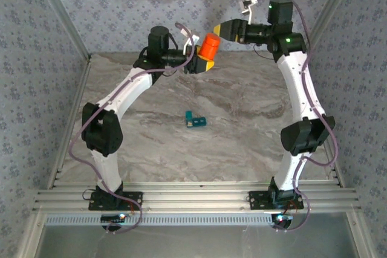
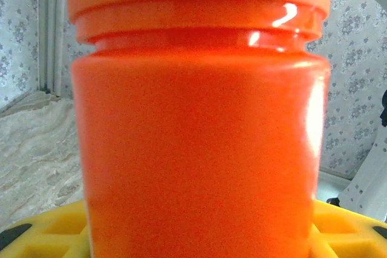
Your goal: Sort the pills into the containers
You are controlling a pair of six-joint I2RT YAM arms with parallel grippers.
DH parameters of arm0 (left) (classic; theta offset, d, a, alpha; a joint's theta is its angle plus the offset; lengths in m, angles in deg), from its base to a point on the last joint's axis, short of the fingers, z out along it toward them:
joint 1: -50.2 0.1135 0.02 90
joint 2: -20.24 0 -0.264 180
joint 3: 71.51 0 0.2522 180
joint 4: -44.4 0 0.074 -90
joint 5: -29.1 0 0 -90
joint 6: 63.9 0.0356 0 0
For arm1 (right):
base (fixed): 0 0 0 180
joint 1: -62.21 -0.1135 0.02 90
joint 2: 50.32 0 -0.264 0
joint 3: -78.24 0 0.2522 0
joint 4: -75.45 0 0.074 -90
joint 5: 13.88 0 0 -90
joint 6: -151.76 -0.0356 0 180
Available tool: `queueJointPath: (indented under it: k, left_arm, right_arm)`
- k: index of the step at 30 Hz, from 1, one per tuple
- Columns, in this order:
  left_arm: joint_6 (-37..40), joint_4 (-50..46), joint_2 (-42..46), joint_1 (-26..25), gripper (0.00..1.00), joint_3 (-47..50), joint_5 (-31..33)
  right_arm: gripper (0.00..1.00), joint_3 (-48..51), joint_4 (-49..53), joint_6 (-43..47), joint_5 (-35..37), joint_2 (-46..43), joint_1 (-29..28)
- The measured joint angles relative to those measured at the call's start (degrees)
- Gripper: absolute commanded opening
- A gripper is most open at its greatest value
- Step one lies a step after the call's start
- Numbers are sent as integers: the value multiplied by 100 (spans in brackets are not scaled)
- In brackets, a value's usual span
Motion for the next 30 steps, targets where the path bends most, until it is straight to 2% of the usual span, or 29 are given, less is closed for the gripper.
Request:
queueJointPath:
  k: [6, 21, 30]
  left_arm:
    - [2, -127, -22, -33, 0, -63, -26]
    - [13, -275, -81, -98, 0, -168, -94]
    - [72, -474, -87, -96, 0, -168, -149]
  right_arm:
    - [83, -4, 107, 85, -76, 48, -98]
    - [52, 31, 345, 256, -153, 48, -160]
    - [42, 251, 278, 260, -59, -4, -142]
